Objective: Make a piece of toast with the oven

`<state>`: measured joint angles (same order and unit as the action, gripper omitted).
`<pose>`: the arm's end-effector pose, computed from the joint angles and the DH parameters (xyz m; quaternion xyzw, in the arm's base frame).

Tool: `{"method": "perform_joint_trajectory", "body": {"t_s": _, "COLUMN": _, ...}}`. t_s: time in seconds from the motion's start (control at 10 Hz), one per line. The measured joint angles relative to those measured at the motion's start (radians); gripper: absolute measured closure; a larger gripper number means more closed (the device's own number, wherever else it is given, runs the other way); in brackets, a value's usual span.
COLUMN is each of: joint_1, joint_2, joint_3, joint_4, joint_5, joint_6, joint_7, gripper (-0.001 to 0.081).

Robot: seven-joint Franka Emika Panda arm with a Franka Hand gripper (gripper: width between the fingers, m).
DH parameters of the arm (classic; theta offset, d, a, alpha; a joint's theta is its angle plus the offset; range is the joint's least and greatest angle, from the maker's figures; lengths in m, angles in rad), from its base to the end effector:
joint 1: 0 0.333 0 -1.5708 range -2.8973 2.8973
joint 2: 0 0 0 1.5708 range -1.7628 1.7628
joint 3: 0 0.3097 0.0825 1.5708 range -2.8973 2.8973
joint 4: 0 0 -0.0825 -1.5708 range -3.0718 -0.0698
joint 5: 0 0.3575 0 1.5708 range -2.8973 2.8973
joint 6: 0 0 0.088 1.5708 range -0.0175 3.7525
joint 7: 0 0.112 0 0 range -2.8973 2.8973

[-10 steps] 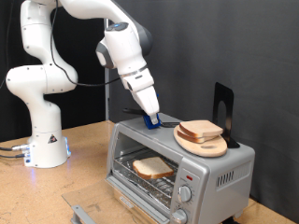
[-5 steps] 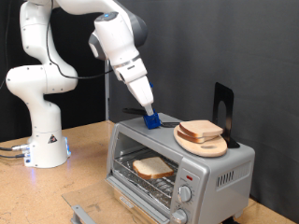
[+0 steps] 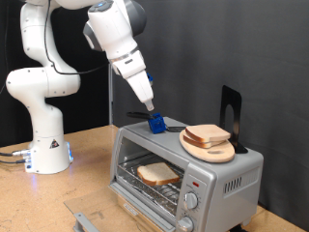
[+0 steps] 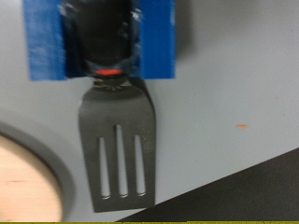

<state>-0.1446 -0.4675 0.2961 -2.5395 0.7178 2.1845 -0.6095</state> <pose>0.3863 0.0891 0.4432 -0.9560 -0.1675 -0.1116 0.2135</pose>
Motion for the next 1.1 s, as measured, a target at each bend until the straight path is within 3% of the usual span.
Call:
{"method": "perform_joint_trajectory", "body": {"t_s": 0.2, "joint_1": -0.011, "joint_2": 0.002, "joint_3": -0.075, "joint_4": 0.009, "joint_5": 0.027, "joint_6": -0.046, "joint_7": -0.062, "gripper": 0.0124}}
{"method": "perform_joint_trajectory", "body": {"t_s": 0.6, "joint_1": -0.073, "joint_2": 0.062, "joint_3": -0.212, "joint_4": 0.105, "joint_5": -0.021, "joint_6": -0.242, "joint_7": -0.116, "gripper": 0.0124}}
{"method": "perform_joint_trajectory", "body": {"t_s": 0.7, "joint_1": -0.082, "joint_2": 0.095, "joint_3": -0.223, "joint_4": 0.137, "joint_5": -0.044, "joint_6": -0.284, "joint_7": -0.128, "gripper": 0.0124}}
{"method": "perform_joint_trajectory", "body": {"t_s": 0.8, "joint_1": -0.082, "joint_2": 0.094, "joint_3": -0.22, "joint_4": 0.135, "joint_5": -0.046, "joint_6": -0.284, "joint_7": -0.122, "gripper": 0.0124}}
{"method": "perform_joint_trajectory", "body": {"t_s": 1.0, "joint_1": -0.091, "joint_2": 0.118, "joint_3": -0.21, "joint_4": 0.17, "joint_5": -0.214, "joint_6": -0.456, "joint_7": 0.007, "gripper": 0.0124}}
{"method": "perform_joint_trajectory", "body": {"t_s": 1.1, "joint_1": -0.099, "joint_2": 0.146, "joint_3": -0.214, "joint_4": 0.201, "joint_5": -0.25, "joint_6": -0.559, "joint_7": 0.065, "gripper": 0.0124}}
